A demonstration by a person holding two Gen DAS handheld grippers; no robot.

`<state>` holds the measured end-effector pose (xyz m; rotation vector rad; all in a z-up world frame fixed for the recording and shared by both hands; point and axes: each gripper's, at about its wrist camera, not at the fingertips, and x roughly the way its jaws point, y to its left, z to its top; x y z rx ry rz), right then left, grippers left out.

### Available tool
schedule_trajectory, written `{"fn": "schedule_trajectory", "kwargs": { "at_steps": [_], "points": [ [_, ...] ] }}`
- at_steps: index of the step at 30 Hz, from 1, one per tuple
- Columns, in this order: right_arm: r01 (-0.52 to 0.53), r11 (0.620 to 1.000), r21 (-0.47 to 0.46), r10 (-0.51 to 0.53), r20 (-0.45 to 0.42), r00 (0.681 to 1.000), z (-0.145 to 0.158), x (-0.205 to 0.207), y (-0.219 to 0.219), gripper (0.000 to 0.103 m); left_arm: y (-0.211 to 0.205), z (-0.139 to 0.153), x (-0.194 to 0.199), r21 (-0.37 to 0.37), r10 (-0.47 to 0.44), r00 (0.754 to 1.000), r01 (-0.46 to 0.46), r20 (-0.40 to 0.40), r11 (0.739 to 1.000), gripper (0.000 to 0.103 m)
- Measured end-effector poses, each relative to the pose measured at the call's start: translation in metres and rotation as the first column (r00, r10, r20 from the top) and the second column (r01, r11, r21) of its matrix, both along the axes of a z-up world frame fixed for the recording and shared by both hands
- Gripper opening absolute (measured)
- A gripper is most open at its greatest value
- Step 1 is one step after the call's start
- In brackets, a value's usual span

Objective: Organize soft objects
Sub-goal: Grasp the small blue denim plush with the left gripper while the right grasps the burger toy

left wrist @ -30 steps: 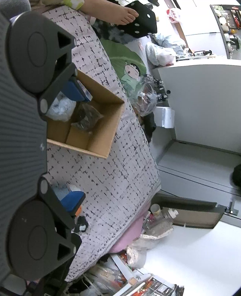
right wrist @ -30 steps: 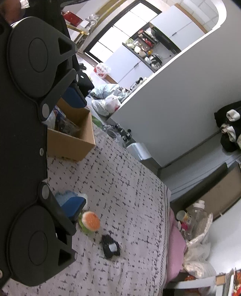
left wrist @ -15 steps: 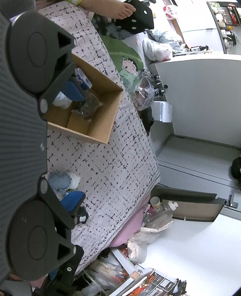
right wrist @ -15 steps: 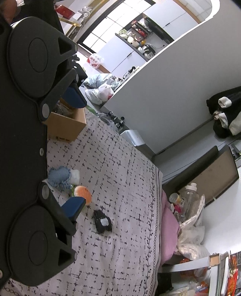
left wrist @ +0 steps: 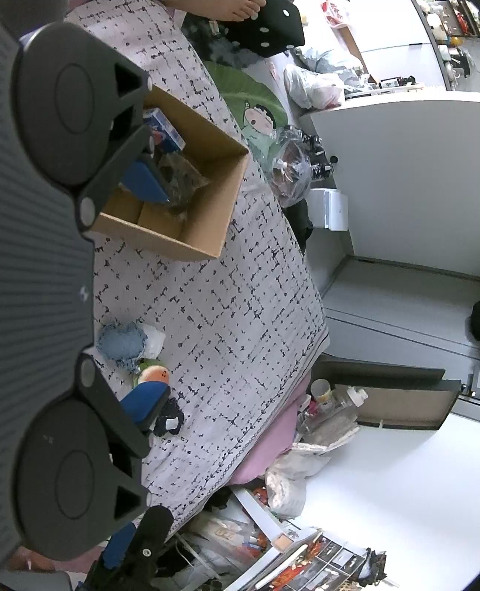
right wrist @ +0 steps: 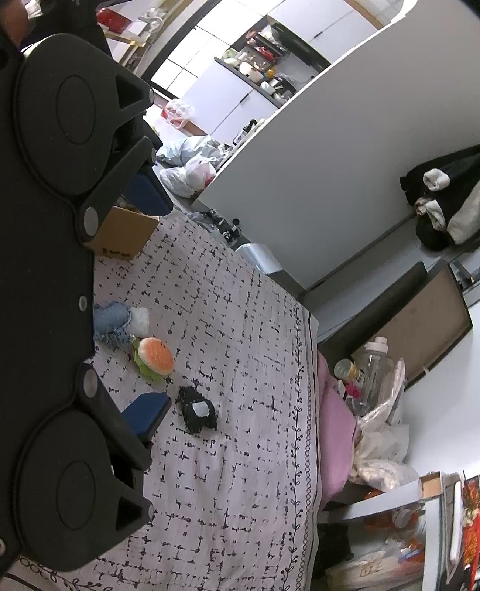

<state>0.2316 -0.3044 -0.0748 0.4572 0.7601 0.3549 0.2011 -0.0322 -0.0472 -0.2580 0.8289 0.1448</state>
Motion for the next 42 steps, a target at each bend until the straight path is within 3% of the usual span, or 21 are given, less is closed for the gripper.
{"fn": "schedule_trajectory", "kwargs": {
  "at_steps": [12, 20, 27, 42],
  "points": [
    [0.02, 1.0, 0.018, -0.019, -0.056, 0.998, -0.01, 0.021, -0.02, 0.103, -0.006, -0.012, 0.02, 0.013, 0.003, 0.999, -0.002, -0.048, 1.0, 0.102],
    [0.084, 0.993, 0.08, -0.071, -0.151, 0.986, -0.032, 0.037, -0.038, 0.103, -0.015, -0.025, 0.042, -0.016, -0.033, 0.998, 0.032, -0.058, 0.999, 0.102],
    [0.119, 0.981, 0.155, -0.084, -0.214, 0.973, -0.05, 0.048, -0.042, 0.103, -0.026, -0.054, 0.06, -0.085, -0.069, 0.993, 0.061, -0.097, 0.994, 0.1],
    [0.123, 0.986, 0.111, -0.082, -0.322, 0.943, -0.09, 0.078, -0.017, 0.098, -0.031, -0.128, 0.09, -0.2, -0.07, 0.973, 0.025, -0.218, 0.979, 0.094]
  ]
}}
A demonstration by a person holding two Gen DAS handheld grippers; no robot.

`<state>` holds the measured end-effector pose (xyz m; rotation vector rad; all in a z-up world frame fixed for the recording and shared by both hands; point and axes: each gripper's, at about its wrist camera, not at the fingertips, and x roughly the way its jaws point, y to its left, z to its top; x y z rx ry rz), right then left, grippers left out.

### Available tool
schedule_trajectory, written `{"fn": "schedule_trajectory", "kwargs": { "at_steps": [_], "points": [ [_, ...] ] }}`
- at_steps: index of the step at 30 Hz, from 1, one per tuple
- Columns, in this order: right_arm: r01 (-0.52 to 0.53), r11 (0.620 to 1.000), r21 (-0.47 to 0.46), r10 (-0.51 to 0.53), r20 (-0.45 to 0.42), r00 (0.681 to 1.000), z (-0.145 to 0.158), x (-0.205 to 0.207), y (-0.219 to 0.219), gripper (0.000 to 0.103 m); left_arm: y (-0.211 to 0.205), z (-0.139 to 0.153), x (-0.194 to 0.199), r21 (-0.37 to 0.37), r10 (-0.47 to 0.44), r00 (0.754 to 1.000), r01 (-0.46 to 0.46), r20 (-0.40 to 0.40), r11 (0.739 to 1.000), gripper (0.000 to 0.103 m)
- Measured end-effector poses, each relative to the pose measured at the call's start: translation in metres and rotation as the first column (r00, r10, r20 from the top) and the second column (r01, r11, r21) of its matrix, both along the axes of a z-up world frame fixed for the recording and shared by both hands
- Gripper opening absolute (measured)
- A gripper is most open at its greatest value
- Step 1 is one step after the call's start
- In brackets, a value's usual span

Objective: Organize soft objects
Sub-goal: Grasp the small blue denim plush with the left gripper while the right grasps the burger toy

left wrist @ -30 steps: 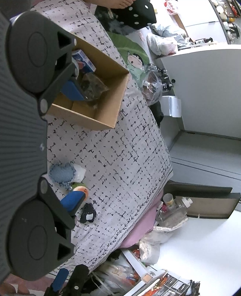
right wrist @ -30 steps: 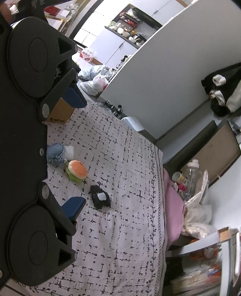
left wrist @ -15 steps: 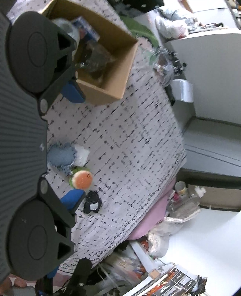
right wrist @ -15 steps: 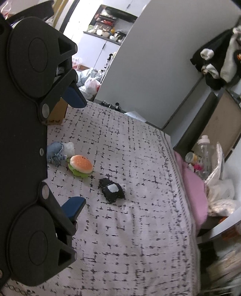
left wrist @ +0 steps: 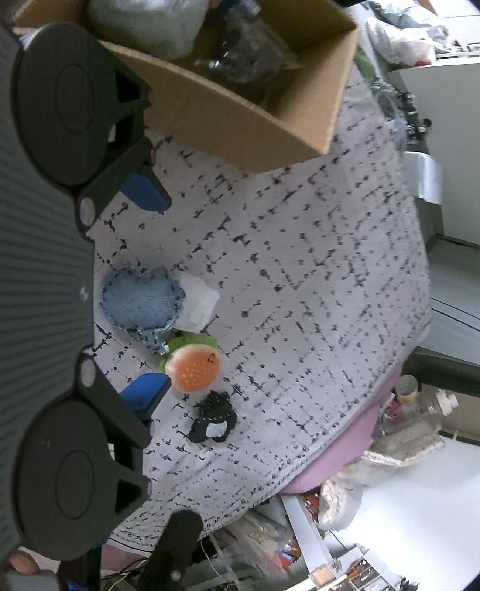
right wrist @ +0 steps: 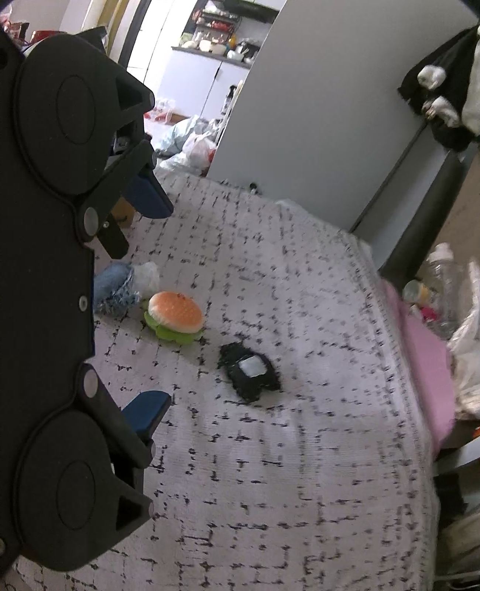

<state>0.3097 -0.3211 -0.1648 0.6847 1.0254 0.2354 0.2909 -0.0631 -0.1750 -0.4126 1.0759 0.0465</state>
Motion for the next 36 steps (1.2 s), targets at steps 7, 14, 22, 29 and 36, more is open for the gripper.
{"fn": "schedule_trajectory", "kwargs": {
  "at_steps": [7, 14, 22, 29, 36],
  "points": [
    [0.004, 1.0, -0.005, -0.005, -0.037, 0.999, -0.018, 0.013, 0.01, 0.096, -0.01, -0.025, 0.009, -0.03, -0.014, 0.999, 0.013, -0.034, 0.999, 0.092],
    [0.025, 1.0, -0.004, -0.026, -0.045, 0.999, -0.029, 0.022, 0.013, 0.095, -0.009, -0.049, 0.008, -0.024, 0.009, 0.997, -0.011, -0.08, 1.0, 0.068],
    [-0.003, 1.0, -0.014, 0.002, -0.042, 0.999, -0.04, 0.034, 0.03, 0.087, 0.004, -0.046, 0.001, -0.049, 0.047, 0.996, -0.051, -0.077, 0.998, 0.037],
    [-0.027, 0.999, -0.045, 0.026, -0.038, 0.999, -0.047, 0.042, 0.048, 0.081, 0.014, -0.046, -0.006, -0.075, 0.062, 0.994, -0.068, -0.09, 0.995, 0.036],
    [-0.066, 0.992, -0.109, 0.062, -0.043, 0.997, -0.057, 0.048, 0.07, 0.065, 0.031, -0.043, -0.012, -0.074, 0.102, 0.989, -0.11, -0.107, 0.991, 0.036]
  ]
}}
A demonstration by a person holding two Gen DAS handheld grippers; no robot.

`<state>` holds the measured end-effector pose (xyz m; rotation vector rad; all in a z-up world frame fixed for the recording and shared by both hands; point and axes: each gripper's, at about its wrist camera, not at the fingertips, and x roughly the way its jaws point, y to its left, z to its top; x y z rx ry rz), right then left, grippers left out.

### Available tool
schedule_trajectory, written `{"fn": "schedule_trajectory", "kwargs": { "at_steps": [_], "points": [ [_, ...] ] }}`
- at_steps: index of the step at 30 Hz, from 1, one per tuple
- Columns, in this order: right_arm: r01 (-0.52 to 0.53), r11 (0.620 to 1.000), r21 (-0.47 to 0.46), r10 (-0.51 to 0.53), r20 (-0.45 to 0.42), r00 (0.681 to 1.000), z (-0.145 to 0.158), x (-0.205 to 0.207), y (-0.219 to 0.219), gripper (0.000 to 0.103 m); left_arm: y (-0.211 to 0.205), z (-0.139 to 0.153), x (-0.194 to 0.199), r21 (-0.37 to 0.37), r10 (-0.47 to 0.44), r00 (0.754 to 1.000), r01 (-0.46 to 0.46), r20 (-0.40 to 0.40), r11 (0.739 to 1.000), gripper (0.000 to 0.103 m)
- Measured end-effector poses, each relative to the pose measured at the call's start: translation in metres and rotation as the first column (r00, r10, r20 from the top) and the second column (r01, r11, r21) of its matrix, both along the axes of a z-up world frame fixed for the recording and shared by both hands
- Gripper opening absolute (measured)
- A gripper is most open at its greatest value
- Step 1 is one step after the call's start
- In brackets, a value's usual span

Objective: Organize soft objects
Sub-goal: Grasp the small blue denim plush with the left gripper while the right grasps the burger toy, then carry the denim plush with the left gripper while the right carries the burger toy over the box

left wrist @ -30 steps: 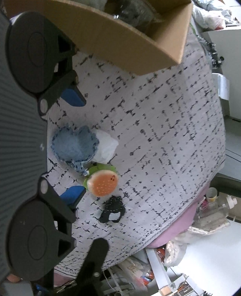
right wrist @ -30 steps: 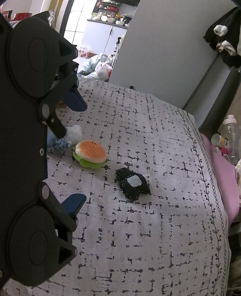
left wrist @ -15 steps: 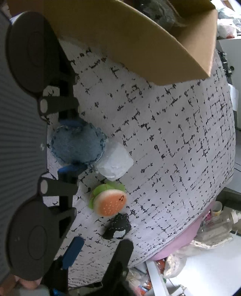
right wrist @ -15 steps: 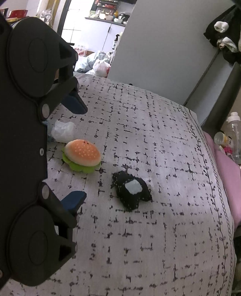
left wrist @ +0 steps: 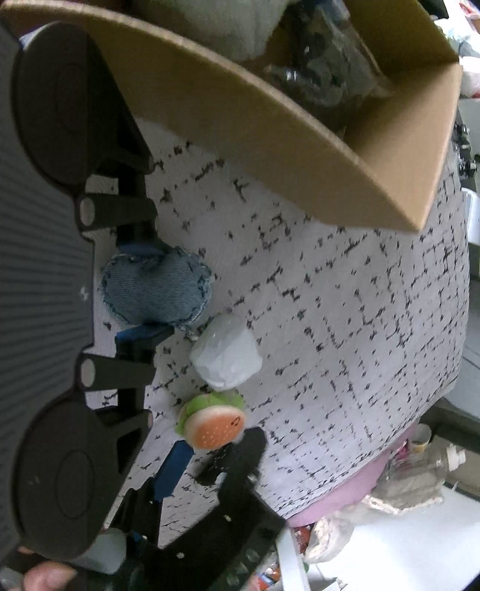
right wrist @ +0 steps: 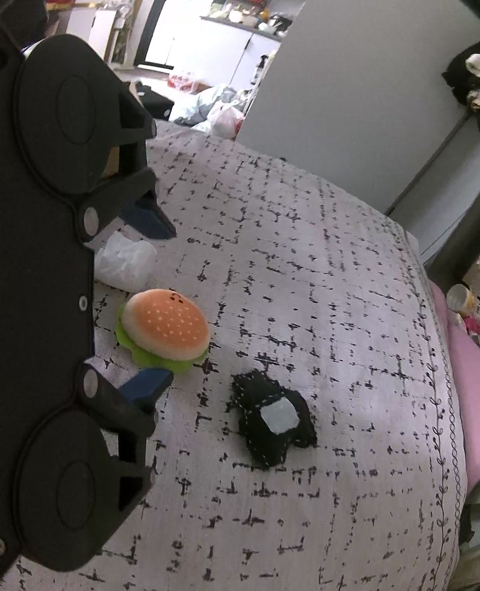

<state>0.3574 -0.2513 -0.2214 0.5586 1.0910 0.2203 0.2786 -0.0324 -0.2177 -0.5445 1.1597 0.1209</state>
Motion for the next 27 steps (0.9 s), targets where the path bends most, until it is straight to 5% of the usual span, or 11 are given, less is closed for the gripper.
{"fn": "schedule_trajectory", "kwargs": {
  "at_steps": [2, 3, 6, 13, 27],
  "points": [
    [-0.005, 1.0, -0.028, 0.004, -0.013, 1.0, -0.004, 0.0, 0.004, 0.044, 0.005, 0.002, -0.001, 0.003, 0.02, 1.0, -0.02, -0.002, 1.0, 0.036],
    [-0.01, 0.999, -0.041, 0.009, -0.026, 1.0, -0.007, 0.0, 0.005, 0.022, 0.007, 0.003, -0.001, 0.006, 0.029, 1.0, -0.029, -0.002, 1.0, 0.036],
    [-0.023, 0.999, -0.049, 0.022, -0.023, 0.999, -0.007, -0.005, 0.006, 0.007, 0.01, 0.007, -0.001, 0.011, 0.047, 0.999, -0.047, 0.003, 0.999, 0.036],
    [-0.022, 1.0, -0.011, 0.022, 0.011, 1.0, 0.004, -0.015, 0.0, 0.005, 0.011, 0.021, -0.003, 0.03, 0.064, 0.998, -0.065, 0.028, 0.997, 0.036],
    [0.046, 0.967, 0.251, -0.049, 0.004, 0.999, 0.022, -0.038, -0.032, 0.005, 0.004, 0.075, -0.02, 0.056, 0.058, 0.991, -0.065, 0.121, 0.996, 0.036]
  ]
}}
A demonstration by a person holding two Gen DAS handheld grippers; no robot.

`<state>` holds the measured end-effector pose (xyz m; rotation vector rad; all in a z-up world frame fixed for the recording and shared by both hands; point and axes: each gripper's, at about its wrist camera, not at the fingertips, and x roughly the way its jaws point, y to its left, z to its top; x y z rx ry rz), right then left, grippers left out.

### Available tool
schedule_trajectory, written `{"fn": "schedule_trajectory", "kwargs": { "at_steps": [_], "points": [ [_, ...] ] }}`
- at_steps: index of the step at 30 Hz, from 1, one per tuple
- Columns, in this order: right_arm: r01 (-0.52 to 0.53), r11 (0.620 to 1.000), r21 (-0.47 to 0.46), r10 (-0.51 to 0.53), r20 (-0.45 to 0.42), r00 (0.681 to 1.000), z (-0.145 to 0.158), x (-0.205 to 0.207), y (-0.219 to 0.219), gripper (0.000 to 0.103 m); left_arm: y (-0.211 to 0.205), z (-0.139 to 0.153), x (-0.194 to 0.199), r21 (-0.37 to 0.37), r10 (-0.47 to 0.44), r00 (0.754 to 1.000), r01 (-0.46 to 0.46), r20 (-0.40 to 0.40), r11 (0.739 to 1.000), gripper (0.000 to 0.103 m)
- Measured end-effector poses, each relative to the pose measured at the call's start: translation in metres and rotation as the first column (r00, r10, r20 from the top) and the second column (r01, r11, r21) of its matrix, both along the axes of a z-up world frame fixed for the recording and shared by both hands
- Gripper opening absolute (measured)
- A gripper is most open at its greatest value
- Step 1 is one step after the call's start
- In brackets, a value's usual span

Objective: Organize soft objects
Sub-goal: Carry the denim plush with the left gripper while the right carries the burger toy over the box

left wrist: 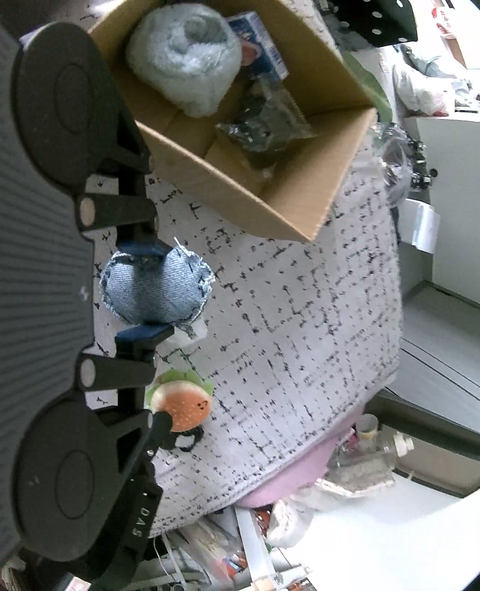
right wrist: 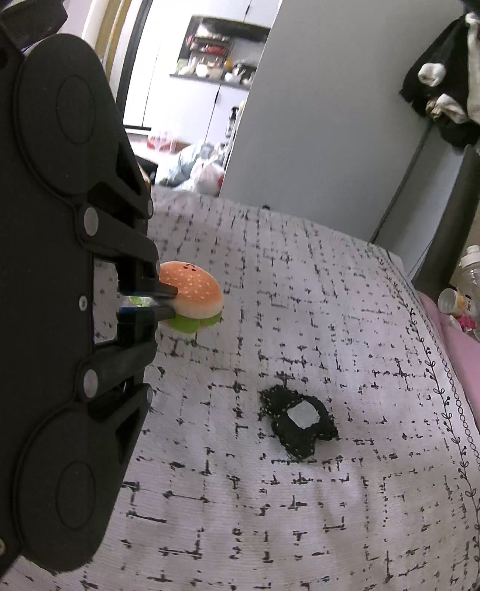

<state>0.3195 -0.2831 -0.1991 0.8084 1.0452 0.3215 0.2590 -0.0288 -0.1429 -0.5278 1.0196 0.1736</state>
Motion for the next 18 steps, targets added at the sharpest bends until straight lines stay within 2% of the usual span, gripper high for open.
{"fn": "schedule_trajectory", "kwargs": {
  "at_steps": [18],
  "points": [
    [-0.061, 0.998, 0.009, 0.059, 0.153, 0.986, 0.051, -0.039, 0.011, 0.005, 0.02, 0.043, -0.031, 0.04, 0.015, 0.997, -0.018, 0.079, 0.999, 0.036]
  ]
}}
